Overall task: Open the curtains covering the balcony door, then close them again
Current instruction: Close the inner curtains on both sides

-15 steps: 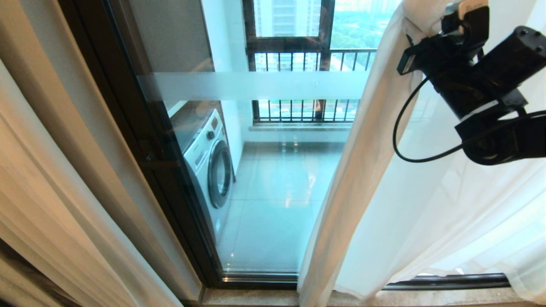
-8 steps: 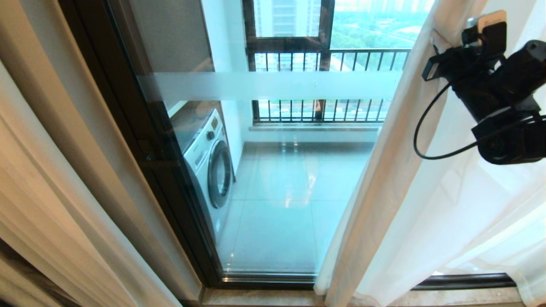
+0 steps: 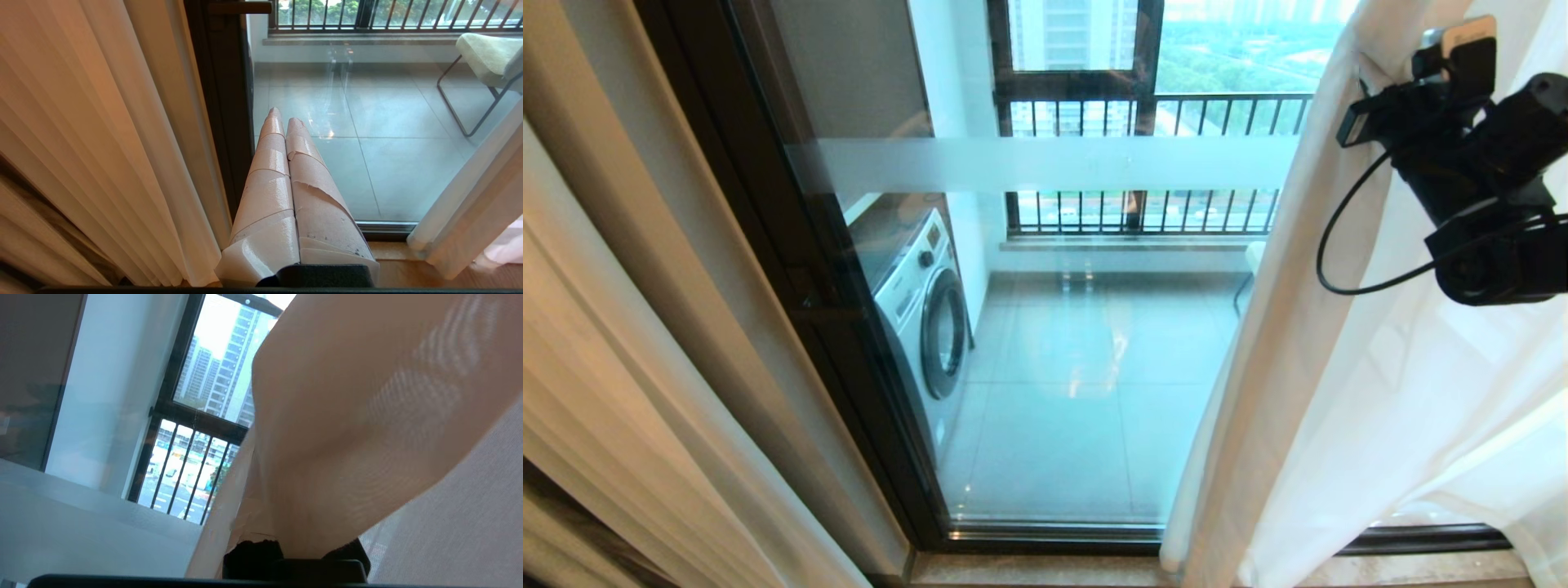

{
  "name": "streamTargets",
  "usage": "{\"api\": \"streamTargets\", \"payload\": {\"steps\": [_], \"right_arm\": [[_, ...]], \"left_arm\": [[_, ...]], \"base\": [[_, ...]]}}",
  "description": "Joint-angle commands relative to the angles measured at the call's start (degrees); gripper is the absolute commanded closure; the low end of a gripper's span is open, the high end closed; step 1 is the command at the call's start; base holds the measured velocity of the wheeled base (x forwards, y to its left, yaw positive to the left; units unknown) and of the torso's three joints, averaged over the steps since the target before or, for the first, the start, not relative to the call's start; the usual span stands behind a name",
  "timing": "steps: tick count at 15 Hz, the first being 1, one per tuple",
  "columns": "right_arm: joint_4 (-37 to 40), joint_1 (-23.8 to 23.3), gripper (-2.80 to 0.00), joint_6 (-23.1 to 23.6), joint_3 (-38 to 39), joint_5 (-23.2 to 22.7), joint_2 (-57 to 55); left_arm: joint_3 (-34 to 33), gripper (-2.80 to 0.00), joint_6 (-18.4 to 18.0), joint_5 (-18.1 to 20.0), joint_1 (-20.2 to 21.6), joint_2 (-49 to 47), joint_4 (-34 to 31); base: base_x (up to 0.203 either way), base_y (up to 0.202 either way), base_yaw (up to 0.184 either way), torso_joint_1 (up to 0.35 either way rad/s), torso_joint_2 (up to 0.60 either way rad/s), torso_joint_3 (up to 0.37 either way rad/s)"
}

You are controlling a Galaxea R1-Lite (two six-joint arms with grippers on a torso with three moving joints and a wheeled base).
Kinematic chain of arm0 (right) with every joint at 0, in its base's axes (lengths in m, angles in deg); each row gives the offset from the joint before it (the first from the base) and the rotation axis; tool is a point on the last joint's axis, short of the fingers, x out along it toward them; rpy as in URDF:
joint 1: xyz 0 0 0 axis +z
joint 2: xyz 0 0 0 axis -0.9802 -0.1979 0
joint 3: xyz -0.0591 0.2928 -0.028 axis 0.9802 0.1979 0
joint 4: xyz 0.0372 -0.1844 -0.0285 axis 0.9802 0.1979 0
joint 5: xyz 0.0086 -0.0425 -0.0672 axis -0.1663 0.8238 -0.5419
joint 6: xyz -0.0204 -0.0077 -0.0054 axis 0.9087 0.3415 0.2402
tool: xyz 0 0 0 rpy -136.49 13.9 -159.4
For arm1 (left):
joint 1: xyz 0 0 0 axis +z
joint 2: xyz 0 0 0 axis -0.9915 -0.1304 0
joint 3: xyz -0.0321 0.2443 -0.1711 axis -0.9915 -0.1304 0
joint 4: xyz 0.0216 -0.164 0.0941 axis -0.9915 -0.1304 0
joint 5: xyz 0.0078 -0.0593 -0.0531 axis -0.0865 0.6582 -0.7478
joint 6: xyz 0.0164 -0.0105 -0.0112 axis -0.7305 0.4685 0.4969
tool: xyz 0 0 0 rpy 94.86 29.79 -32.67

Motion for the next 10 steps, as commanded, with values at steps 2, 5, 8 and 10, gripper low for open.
{"api": "streamTargets", "payload": {"steps": [2,5,8,10], "right_arm": [[-0.89,-0.39,0.00,0.24,-0.30,0.13,0.60],[-1.02,-1.82,0.00,0.41,-0.30,0.15,0.67],[-0.98,-2.92,-2.80,0.41,-0.30,0.15,0.59],[-1.09,-3.18,-2.80,0.32,-0.30,0.04,0.59]], "left_arm": [[0.00,0.00,0.01,-0.01,0.02,0.02,0.00],[0.00,0.00,0.01,-0.01,0.02,0.02,0.00],[0.00,0.00,0.01,-0.01,0.02,0.02,0.00],[0.00,0.00,0.01,-0.01,0.02,0.02,0.00]], "base": [[0.000,0.000,0.000,0.000,0.00,0.000],[0.000,0.000,0.000,0.000,0.00,0.000],[0.000,0.000,0.000,0.000,0.00,0.000],[0.000,0.000,0.000,0.000,0.00,0.000]]}}
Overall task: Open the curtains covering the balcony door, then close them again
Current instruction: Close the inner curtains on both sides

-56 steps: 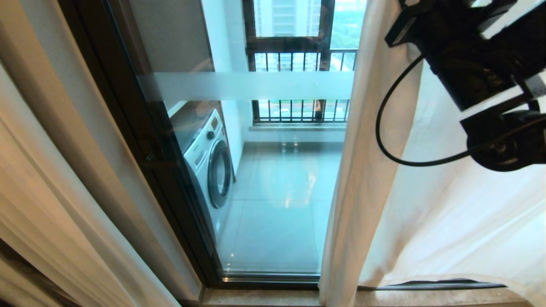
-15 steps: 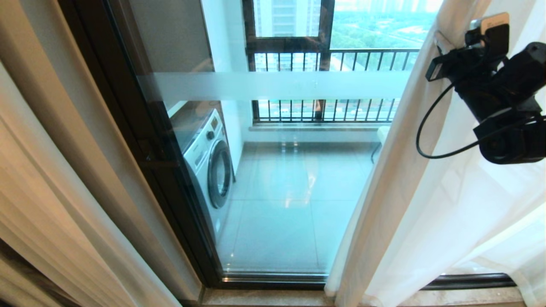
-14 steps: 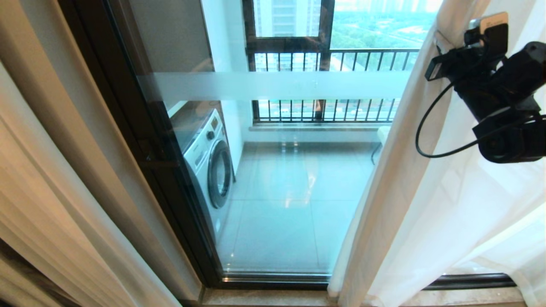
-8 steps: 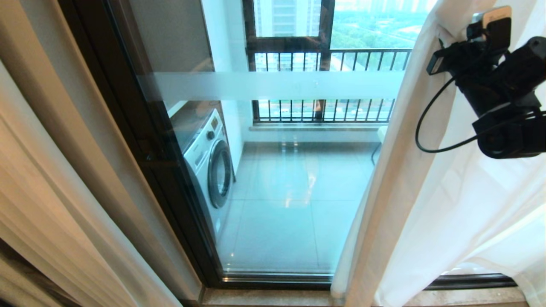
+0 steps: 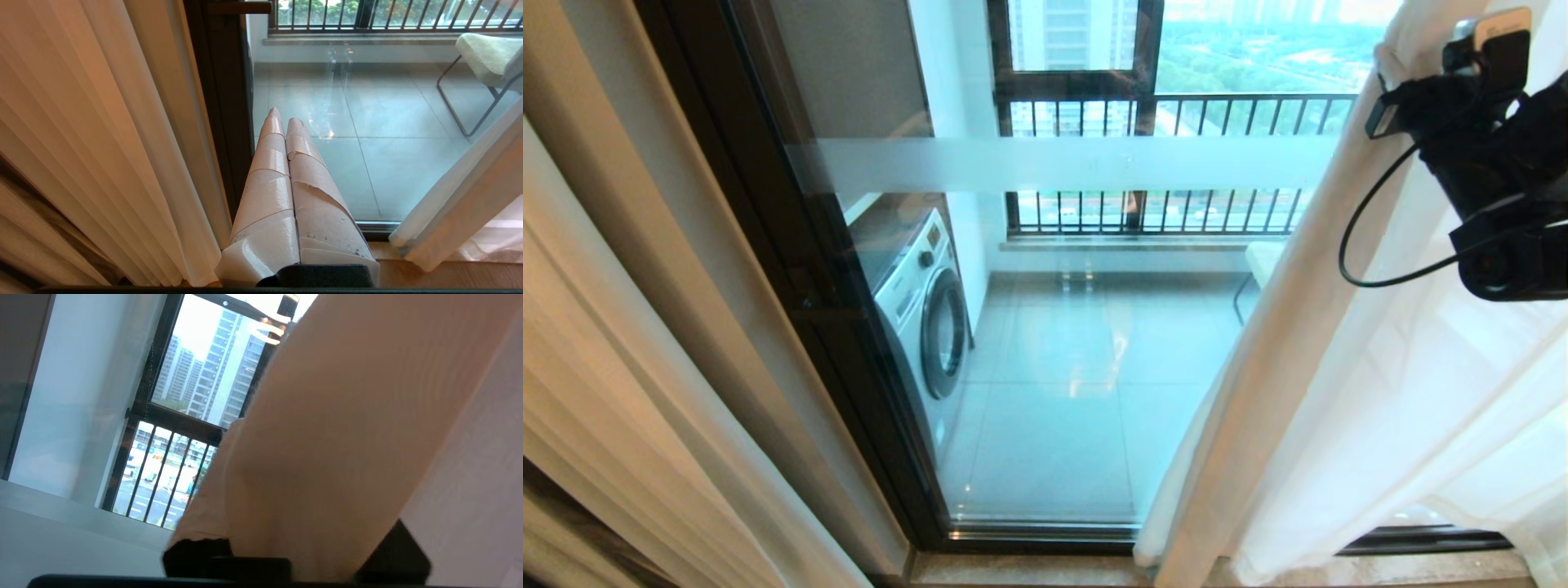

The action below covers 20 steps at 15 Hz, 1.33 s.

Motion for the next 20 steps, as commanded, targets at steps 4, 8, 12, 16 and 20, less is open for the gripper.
{"api": "streamTargets", "payload": {"steps": [4,8,12,16,20], "right_arm": [[-1.43,-0.25,-2.80,0.10,0.09,-0.19,0.03],[-1.38,-0.25,-2.80,0.29,0.99,-0.19,1.33],[-0.82,-0.25,-2.80,0.44,7.00,-0.19,4.56],[-0.92,-0.76,-2.80,0.97,14.05,-0.12,9.10],[-1.84,-1.92,-2.80,1.38,22.87,-0.03,13.96]], "left_arm": [[-0.02,0.00,0.00,-0.01,0.02,0.02,0.00],[0.06,0.00,0.00,-0.06,0.02,0.02,0.00],[-0.02,0.00,0.00,-0.01,0.02,0.02,0.00],[-0.02,0.00,0.00,-0.01,0.02,0.02,0.00],[-0.02,0.00,0.00,-0.01,0.02,0.02,0.00]], "base": [[0.000,0.000,0.000,0.000,0.00,0.000],[0.000,0.000,0.000,0.000,0.00,0.000],[0.000,0.000,0.000,0.000,0.00,0.000],[0.000,0.000,0.000,0.000,0.00,0.000],[0.000,0.000,0.000,0.000,0.00,0.000]]}}
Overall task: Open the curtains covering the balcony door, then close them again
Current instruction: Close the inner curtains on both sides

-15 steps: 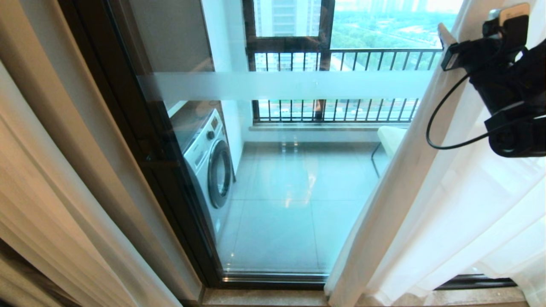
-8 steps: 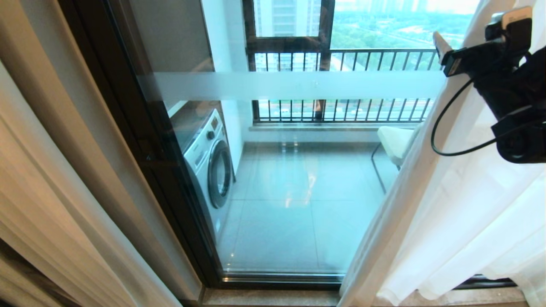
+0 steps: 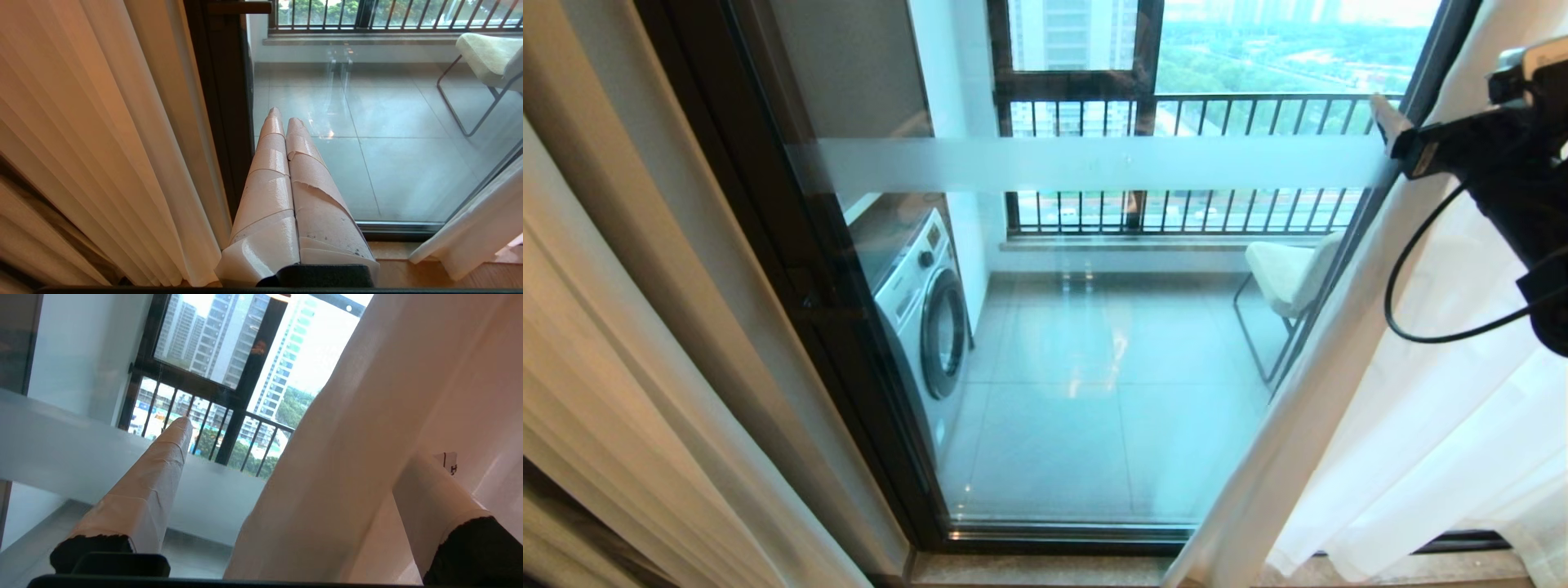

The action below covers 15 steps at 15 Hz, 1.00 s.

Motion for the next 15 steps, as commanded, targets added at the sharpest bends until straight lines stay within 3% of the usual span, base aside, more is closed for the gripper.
{"api": "streamTargets", "payload": {"steps": [1,15], "right_arm": [[-0.98,-0.57,-2.80,0.12,3.94,-0.08,3.17],[-2.63,-1.67,-2.80,0.04,30.02,0.04,20.30]], "left_arm": [[0.04,0.00,0.00,0.01,0.09,0.02,0.00],[0.00,0.00,0.00,0.01,0.04,0.02,0.00]], "base": [[0.000,0.000,0.000,0.000,0.00,0.000],[0.000,0.000,0.000,0.000,0.00,0.000]]}}
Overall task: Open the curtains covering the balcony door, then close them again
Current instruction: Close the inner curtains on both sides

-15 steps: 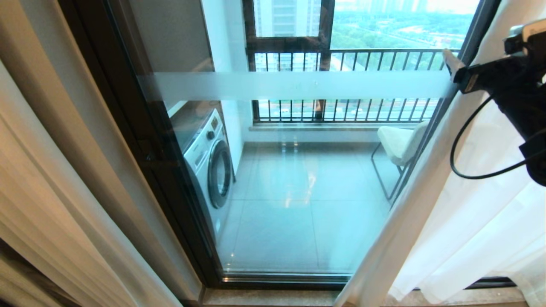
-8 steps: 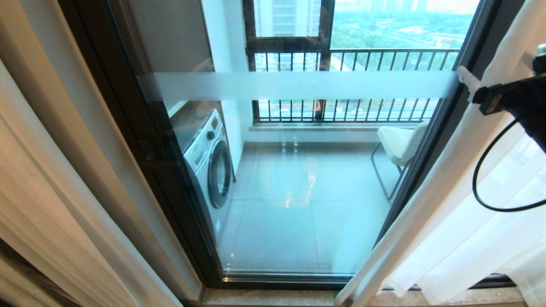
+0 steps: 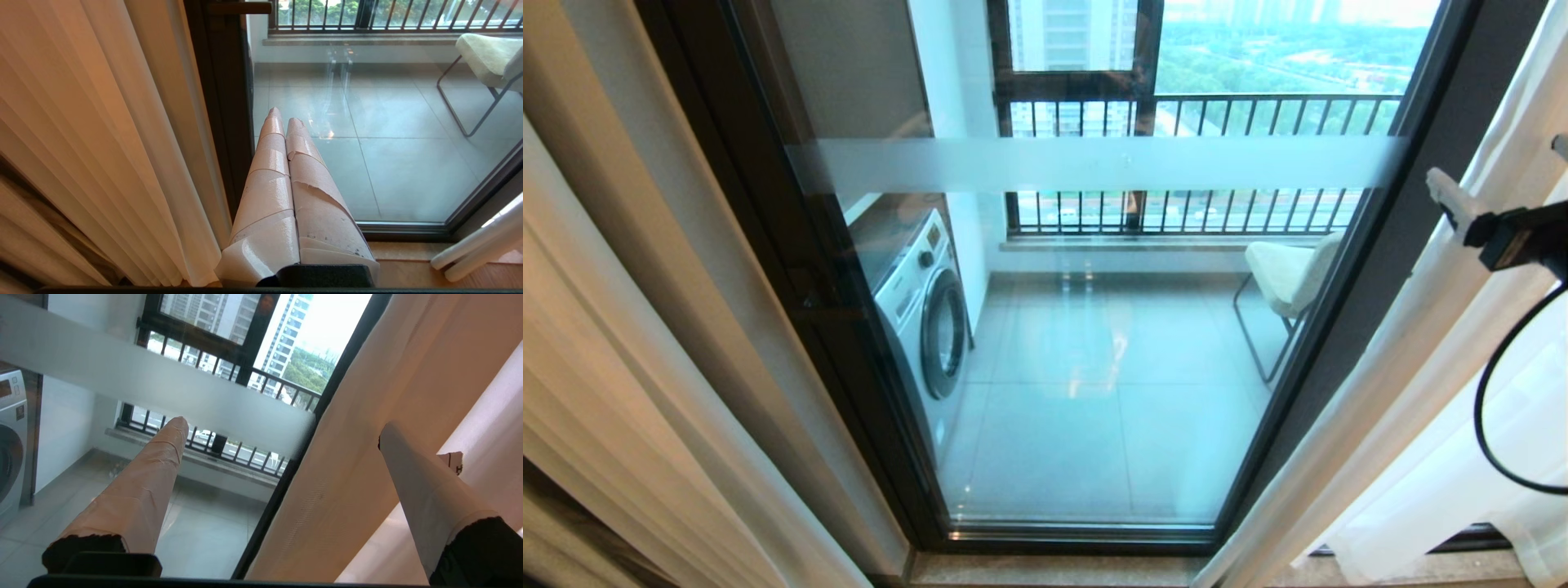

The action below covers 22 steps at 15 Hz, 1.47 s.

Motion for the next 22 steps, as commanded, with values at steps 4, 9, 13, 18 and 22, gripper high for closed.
{"api": "streamTargets", "payload": {"steps": [4,9,13,18,22], "right_arm": [[-0.14,-0.15,-2.80,0.08,9.53,0.75,6.67],[1.83,-0.33,-2.80,-3.07,18.50,2.41,10.20],[7.29,-0.52,-2.80,-8.65,21.43,8.73,11.09],[7.30,0.19,-2.80,-8.82,28.26,8.51,14.50],[9.51,4.57,-2.80,-8.94,29.51,7.34,19.53]], "left_arm": [[-0.02,0.00,0.00,-0.01,0.02,0.02,-0.02],[-0.02,0.00,0.00,-0.01,0.02,0.02,-0.02],[-0.02,0.00,0.00,-0.01,0.02,0.02,-0.02],[-0.02,0.00,0.00,-0.01,0.02,0.02,-0.02],[0.06,0.00,0.00,-0.01,0.02,0.02,-0.02]], "base": [[0.000,0.000,0.000,0.000,0.00,0.000],[0.000,0.000,0.000,0.000,0.00,0.000],[0.000,0.000,0.000,0.000,0.00,0.000],[0.000,0.000,0.000,0.000,0.00,0.000],[0.000,0.000,0.000,0.000,0.00,0.000]]}}
